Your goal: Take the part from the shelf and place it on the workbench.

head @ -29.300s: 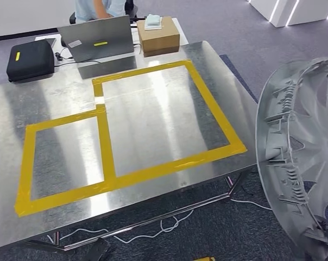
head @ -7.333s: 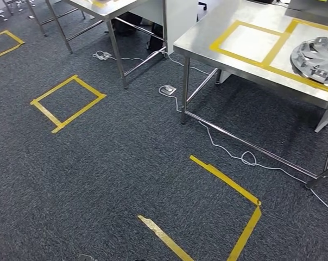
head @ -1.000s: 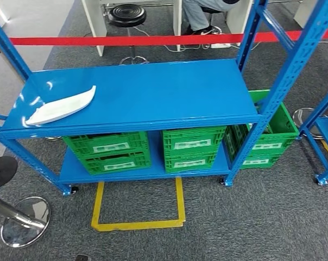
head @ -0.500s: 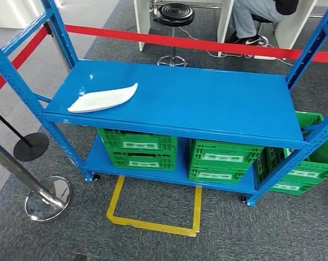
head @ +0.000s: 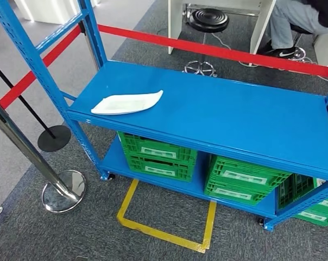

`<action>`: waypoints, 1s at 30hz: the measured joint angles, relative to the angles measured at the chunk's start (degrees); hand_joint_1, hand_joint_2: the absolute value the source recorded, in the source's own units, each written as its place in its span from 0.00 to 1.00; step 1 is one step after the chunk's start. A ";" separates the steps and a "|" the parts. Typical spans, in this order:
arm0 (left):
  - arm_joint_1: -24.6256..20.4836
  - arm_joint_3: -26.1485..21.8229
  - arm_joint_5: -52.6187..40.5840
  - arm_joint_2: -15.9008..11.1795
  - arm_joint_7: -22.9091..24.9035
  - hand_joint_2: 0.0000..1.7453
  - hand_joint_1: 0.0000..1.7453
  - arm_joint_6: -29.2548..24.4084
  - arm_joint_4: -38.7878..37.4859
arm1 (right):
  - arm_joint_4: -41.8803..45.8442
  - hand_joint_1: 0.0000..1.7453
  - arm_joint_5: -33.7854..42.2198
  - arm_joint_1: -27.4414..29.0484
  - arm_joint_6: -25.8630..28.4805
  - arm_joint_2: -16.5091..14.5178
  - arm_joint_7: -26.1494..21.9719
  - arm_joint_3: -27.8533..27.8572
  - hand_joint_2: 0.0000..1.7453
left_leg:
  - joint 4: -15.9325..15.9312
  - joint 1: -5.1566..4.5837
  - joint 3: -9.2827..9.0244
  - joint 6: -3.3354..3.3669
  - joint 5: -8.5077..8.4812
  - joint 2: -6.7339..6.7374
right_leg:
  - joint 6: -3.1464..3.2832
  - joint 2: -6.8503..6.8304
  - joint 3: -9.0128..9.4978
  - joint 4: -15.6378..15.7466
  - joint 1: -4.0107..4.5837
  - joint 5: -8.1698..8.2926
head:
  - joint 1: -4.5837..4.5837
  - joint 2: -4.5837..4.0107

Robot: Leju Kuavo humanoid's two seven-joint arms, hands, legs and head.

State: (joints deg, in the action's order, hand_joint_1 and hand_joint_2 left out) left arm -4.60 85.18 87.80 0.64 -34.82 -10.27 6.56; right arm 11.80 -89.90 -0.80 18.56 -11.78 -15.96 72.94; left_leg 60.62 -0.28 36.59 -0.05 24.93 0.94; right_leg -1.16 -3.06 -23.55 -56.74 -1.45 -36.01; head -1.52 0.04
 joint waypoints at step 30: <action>0.23 0.01 0.79 0.27 0.05 0.00 0.00 0.04 0.00 | -0.04 0.00 1.25 0.66 -2.60 0.58 -0.39 -0.07 0.00 | 1.62 1.53 -2.33 -1.60 5.23 -4.15 | 0.68 7.65 -7.75 -1.92 0.12 7.06 | 0.74 0.01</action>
State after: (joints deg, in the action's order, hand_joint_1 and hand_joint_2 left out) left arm -4.37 85.18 88.59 0.91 -34.77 -10.23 6.56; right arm 11.76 -88.65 -0.14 15.97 -11.20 -16.34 72.87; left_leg 62.24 1.25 34.26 -1.65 30.16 -3.21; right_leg -0.47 4.59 -31.30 -58.66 -1.33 -28.95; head -0.78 0.05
